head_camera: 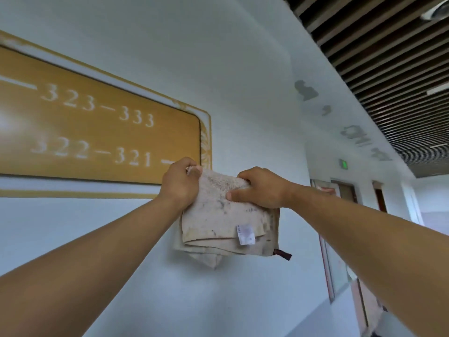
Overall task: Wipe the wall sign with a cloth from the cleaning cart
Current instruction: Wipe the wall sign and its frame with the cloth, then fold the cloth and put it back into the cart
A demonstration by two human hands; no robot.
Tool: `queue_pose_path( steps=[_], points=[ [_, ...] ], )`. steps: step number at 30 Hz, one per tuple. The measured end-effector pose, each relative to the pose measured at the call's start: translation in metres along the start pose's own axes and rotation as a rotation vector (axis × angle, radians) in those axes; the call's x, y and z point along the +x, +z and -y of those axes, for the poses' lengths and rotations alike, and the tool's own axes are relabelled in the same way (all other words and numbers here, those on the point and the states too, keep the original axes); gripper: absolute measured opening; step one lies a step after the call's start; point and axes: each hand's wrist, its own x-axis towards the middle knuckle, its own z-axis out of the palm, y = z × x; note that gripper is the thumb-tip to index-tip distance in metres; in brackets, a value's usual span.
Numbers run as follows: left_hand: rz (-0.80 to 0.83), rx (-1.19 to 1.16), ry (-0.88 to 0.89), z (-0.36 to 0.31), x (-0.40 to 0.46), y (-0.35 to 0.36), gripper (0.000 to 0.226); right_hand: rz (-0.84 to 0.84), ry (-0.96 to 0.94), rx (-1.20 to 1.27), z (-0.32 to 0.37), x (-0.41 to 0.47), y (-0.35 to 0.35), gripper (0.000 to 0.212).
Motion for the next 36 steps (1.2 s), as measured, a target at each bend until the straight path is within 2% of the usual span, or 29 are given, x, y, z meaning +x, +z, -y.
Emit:
queue_pose_path(
  steps=[9, 15, 18, 29, 33, 36],
  points=[
    [0.203, -0.234, -0.005, -0.078, -0.04, 0.261, 0.017, -0.055, 0.263, -0.237, -0.203, -0.126, -0.101, 0.034],
    [0.318, -0.328, -0.058, -0.121, -0.08, 0.415, 0.019, -0.042, 0.439, -0.272, -0.322, -0.205, -0.152, 0.021],
    [0.38, -0.368, -0.068, -0.13, -0.102, 0.483, 0.02, -0.051, 0.511, -0.265, -0.372, -0.243, -0.163, 0.03],
    [0.629, -0.399, -0.186, -0.095, -0.209, 0.713, 0.021, 0.125, 0.825, -0.318, -0.564, -0.37, -0.119, 0.031],
    [0.719, -0.43, -0.225, -0.07, -0.239, 0.792, 0.019, 0.155, 0.911, -0.317, -0.637, -0.4, -0.097, 0.033],
    [0.795, -0.44, -0.306, -0.038, -0.263, 0.851, 0.017, 0.25, 0.98, -0.302, -0.693, -0.417, -0.071, 0.034]
  ],
)
